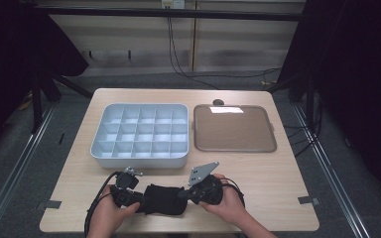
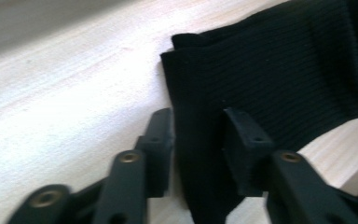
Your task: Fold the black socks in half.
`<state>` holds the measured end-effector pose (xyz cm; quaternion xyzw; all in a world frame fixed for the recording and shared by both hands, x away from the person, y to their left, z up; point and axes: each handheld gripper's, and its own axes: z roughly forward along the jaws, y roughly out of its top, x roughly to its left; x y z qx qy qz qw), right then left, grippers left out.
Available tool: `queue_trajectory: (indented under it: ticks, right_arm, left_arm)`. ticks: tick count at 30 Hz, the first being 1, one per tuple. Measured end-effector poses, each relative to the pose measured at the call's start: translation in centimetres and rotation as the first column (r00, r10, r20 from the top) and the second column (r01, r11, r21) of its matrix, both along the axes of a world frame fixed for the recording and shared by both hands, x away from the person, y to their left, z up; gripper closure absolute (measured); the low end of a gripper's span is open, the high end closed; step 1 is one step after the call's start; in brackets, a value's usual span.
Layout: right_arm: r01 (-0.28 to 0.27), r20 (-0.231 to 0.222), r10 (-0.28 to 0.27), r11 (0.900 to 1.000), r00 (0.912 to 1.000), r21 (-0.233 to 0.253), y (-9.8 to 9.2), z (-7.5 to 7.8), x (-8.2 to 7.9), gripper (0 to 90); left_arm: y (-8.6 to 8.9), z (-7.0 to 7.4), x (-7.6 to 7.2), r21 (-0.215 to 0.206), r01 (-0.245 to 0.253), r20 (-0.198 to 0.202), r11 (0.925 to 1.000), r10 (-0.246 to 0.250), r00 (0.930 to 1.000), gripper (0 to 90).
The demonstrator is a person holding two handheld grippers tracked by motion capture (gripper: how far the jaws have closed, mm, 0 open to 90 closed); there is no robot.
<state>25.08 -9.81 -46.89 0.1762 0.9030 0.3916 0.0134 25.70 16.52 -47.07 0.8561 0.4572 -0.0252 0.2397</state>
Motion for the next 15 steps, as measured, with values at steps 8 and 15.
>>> queue_trajectory:
  ticks: [8,15]
  right_arm:
    - [-0.007,-0.003,0.007,1.0,1.0,-0.012,0.05,-0.29,-0.02,88.6]
    - [0.002,-0.006,-0.002,1.0,1.0,-0.011,-0.14,-0.29,0.01,88.6]
  left_arm:
    - [-0.03,0.33,0.1,-0.003,-0.001,-0.013,1.0,0.001,0.9999,83.7]
    - [0.08,0.56,0.12,-0.013,-0.004,-0.016,0.9999,0.003,0.9999,84.7]
